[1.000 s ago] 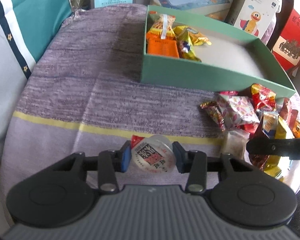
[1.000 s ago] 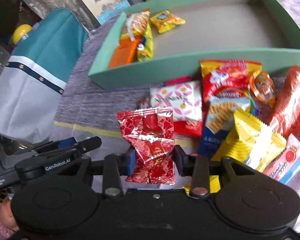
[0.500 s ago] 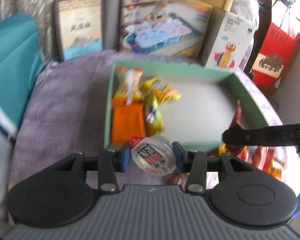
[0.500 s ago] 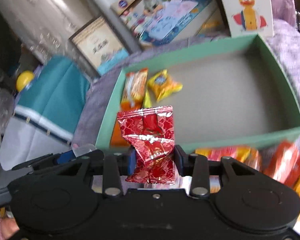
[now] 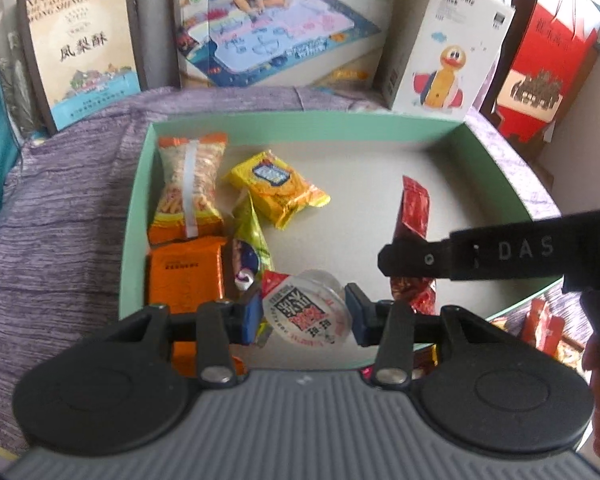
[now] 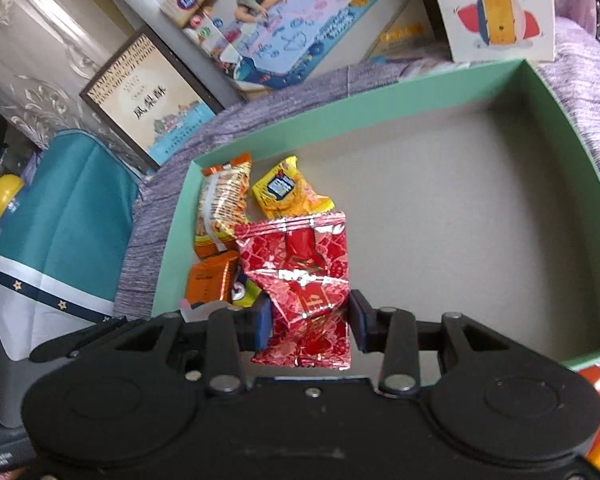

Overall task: Organize snacks
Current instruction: 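Lower the red candy and clear cup into the tray and release both, then grasp the yellow striped wafer bar with the right gripper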

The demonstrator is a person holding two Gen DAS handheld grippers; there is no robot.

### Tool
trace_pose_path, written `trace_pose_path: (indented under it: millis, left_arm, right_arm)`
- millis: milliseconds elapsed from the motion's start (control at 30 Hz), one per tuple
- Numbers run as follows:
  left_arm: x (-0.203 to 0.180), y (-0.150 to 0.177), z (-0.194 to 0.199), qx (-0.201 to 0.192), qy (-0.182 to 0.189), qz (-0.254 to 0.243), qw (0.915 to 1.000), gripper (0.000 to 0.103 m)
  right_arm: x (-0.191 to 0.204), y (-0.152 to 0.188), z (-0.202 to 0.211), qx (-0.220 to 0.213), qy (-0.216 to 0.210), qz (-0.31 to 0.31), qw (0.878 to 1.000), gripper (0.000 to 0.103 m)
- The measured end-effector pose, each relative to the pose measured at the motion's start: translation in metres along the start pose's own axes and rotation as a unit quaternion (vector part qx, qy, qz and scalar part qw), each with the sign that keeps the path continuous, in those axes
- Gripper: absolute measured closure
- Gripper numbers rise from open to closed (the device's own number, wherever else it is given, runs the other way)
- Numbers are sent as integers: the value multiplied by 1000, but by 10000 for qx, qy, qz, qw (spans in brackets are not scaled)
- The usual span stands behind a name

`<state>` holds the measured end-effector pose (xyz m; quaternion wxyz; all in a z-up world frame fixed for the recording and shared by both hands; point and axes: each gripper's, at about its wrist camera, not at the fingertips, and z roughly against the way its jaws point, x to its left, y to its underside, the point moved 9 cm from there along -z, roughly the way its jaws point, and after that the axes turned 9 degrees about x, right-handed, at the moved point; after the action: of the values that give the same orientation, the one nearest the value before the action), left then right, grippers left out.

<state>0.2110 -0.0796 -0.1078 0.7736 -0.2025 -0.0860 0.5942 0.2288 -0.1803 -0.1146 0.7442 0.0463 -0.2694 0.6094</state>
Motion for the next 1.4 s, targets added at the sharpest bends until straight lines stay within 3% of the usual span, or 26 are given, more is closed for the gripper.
trace_pose_path:
  millis: [133,167,200,233,267,300,467,867,1133,1400]
  left_arm:
    - [7,5,-10,136,-84,12,9999,60]
    - [8,5,-10,114,-153,-13,9998,54]
    - [9,5,-8,58,-219,-45,9997,35]
    - [11,4,-6,-23,-293,-53,9996,24]
    - [13,2,-2,-141,-388,-30,9991,6]
    - [14,0,1,-229,-449,-6,9987,0]
    - [19,-3,4,-210,-436,142,9987,0]
    - [5,13,27,-278,-410,13,9988,0]
    - [-10,45,45,-222,-378,-177,9989,0]
    - [-43,93,50,-55,-135,-349,9993,0]
  right_arm:
    - [2,-1,-12,164,-61,14,9998,61]
    - [3,-2,-15,192,-59,11,9998,53]
    - [4,-1,-16,200,-76,10,9998,37]
    - [4,-2,-15,172,-83,8,9998,30]
    - [5,-2,-15,125,-76,9,9999,19]
    - [5,-3,-15,80,-70,15,9999,14]
    - [2,-2,-9,-6,6,28,10000,3]
    - [0,15,21,-168,14,50,9998,0]
    - [-5,43,49,-306,48,75,9995,0]
    - [-38,85,76,-351,186,-135,9991,0]
